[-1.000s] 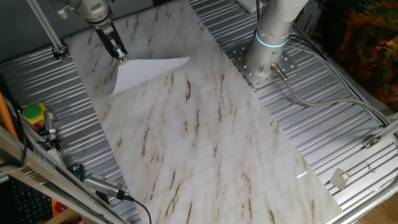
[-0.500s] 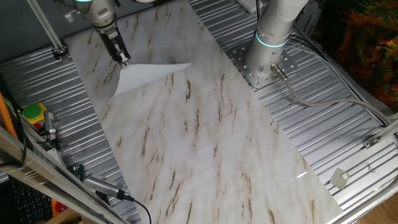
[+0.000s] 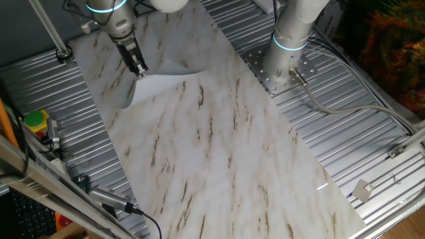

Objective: Flip over and spread out the paper that is laid flat on the table

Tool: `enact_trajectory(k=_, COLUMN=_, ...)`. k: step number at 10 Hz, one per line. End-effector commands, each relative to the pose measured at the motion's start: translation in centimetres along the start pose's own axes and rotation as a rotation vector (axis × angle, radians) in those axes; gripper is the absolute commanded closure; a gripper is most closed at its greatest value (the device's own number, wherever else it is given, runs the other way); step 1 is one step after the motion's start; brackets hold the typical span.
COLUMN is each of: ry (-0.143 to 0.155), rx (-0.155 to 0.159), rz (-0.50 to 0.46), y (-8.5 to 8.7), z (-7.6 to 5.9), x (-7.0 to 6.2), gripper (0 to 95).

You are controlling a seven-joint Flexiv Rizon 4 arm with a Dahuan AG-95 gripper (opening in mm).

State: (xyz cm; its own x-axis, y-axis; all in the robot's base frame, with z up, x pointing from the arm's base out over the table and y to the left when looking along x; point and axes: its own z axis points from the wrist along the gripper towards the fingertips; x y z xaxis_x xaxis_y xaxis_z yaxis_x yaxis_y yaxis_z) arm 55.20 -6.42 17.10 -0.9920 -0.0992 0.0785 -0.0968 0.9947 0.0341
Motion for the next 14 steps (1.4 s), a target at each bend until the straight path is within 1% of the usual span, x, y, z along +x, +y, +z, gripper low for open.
enact_trajectory(k=1, ry=-0.011, rx=0.001, rz=0.005, y=0.2, z=0.4, x=0.5, gripper=95.0)
enact_trajectory(k=6, ry=-0.003, rx=-0.008, rz=0.028, y=1.2, z=2.1, x=2.4, gripper=95.0)
enact_trajectory(k=8, ry=-0.007, rx=-0.017, rz=0.058, y=1.9, z=2.5, x=2.5, gripper=95.0)
enact_trajectory(k=10, ry=-0.007, rx=-0.018, rz=0.072, y=2.7, z=2.7, x=2.6, gripper=95.0)
enact_trajectory(k=12, ry=-0.010, rx=-0.016, rz=0.078, y=3.1, z=3.0, x=3.0, gripper=95.0)
enact_trajectory(k=14, ry=-0.017, rx=-0.013, rz=0.082, y=3.3, z=3.7, x=3.7, gripper=95.0)
